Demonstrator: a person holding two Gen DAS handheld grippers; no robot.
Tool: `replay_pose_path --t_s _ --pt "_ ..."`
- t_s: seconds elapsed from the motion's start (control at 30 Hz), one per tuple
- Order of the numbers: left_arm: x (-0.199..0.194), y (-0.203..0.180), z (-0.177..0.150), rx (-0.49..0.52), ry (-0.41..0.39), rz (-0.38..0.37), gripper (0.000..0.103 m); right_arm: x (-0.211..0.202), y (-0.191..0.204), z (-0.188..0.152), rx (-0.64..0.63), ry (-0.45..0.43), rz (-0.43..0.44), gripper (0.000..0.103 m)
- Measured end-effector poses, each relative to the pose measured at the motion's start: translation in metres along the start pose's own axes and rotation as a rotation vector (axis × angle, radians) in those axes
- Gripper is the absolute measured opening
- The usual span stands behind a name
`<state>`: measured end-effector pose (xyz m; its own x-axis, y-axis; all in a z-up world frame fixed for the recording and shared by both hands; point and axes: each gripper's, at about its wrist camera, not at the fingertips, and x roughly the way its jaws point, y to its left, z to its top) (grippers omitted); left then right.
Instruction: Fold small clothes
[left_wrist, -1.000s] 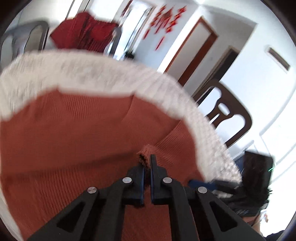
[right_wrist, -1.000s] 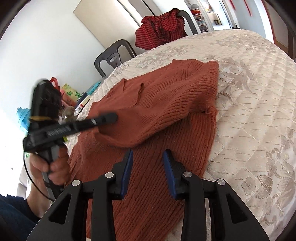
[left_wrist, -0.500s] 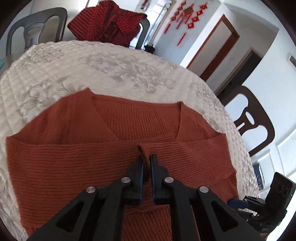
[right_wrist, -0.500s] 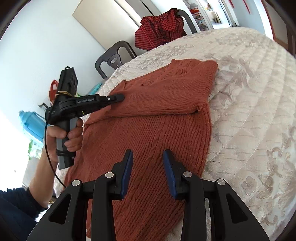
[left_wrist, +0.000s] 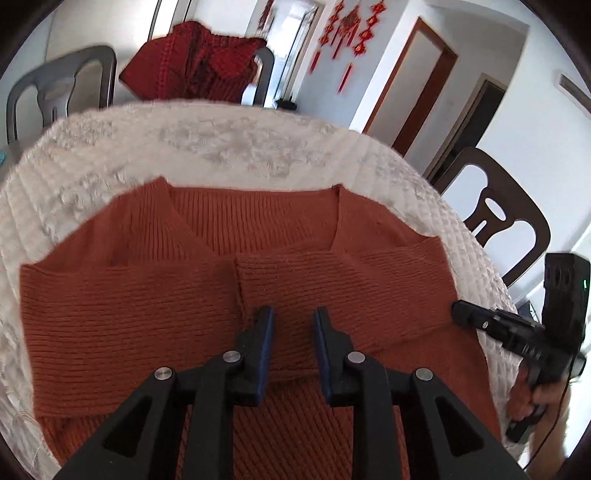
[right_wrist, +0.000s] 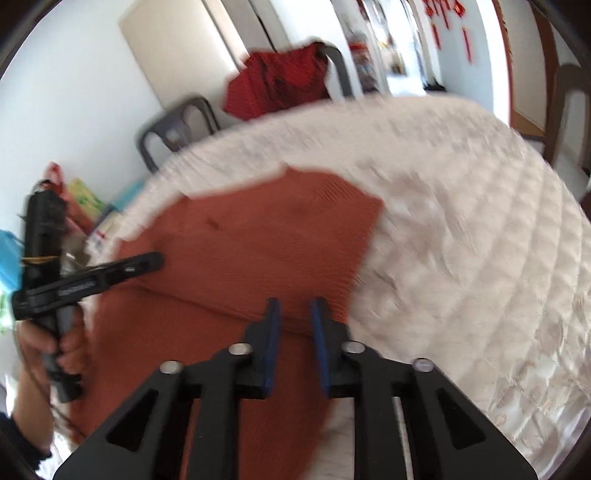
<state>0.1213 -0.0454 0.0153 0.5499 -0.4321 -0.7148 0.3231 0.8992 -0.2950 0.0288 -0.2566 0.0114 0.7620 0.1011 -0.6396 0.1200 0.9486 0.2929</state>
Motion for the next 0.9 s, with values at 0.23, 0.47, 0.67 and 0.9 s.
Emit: replay_pose_path --t_s 0.23,0.47,0.67,0.9 --pt "-0.005 -0.008 0.023 0.018 -0.044 0.032 0.024 -0.015 -0.002 0.017 -0.006 -0.04 -0.003 0.004" --pt "0.026 0.011 0.029 -0.006 -0.024 0.089 0.024 0.024 -0.014 0.048 0.0 -0.023 -0.089 0.007" --pt "0.012 0.01 0.027 -0.02 -0.015 0.083 0.024 0.026 -0.023 0.049 0.02 -0.012 -0.083 0.007" --pt "-0.019 0.0 -0.004 0.011 -0.02 0.091 0.024 -0.01 0.01 0.02 -0.074 -0.027 -0.03 0.007"
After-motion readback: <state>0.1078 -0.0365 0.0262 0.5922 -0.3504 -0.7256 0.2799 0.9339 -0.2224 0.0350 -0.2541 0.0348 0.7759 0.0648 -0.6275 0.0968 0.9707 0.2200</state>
